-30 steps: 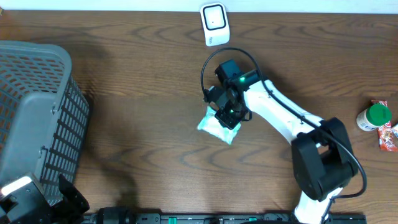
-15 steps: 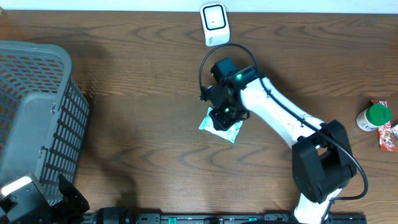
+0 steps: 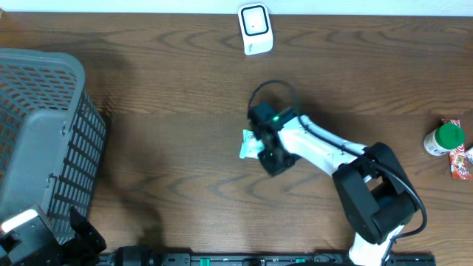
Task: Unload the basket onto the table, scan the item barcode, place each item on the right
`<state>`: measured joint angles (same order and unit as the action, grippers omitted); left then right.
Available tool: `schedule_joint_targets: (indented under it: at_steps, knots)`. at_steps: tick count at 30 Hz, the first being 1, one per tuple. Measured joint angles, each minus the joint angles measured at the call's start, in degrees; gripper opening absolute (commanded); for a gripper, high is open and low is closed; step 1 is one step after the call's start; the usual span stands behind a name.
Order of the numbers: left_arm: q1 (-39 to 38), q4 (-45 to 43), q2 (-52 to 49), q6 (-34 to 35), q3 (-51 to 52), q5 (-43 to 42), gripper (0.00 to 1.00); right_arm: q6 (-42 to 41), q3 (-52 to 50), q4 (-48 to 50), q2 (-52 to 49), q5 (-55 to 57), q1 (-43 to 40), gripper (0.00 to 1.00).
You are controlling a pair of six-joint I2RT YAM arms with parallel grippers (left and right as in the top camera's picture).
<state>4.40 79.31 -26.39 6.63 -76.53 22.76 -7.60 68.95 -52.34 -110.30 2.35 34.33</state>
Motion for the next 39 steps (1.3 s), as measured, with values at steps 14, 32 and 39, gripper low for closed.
schedule_joint_targets:
  at_steps: [14, 32, 39]
  knots:
    - [0.0, 0.0, 0.0, 0.02, 0.0, 0.0, 0.88, -6.45, 5.68, -2.58, 0.55, -6.91, -5.55, 0.99]
    - [0.0, 0.0, 0.0, 0.02, 0.0, 0.0, 0.88, 0.02, 5.73, 3.74, -3.74, -27.63, -18.62, 0.99]
    - [0.0, 0.0, 0.0, 0.02, 0.02, 0.02, 0.88, -1.07, 4.31, 7.67, -3.58, -30.29, -18.6, 0.99]
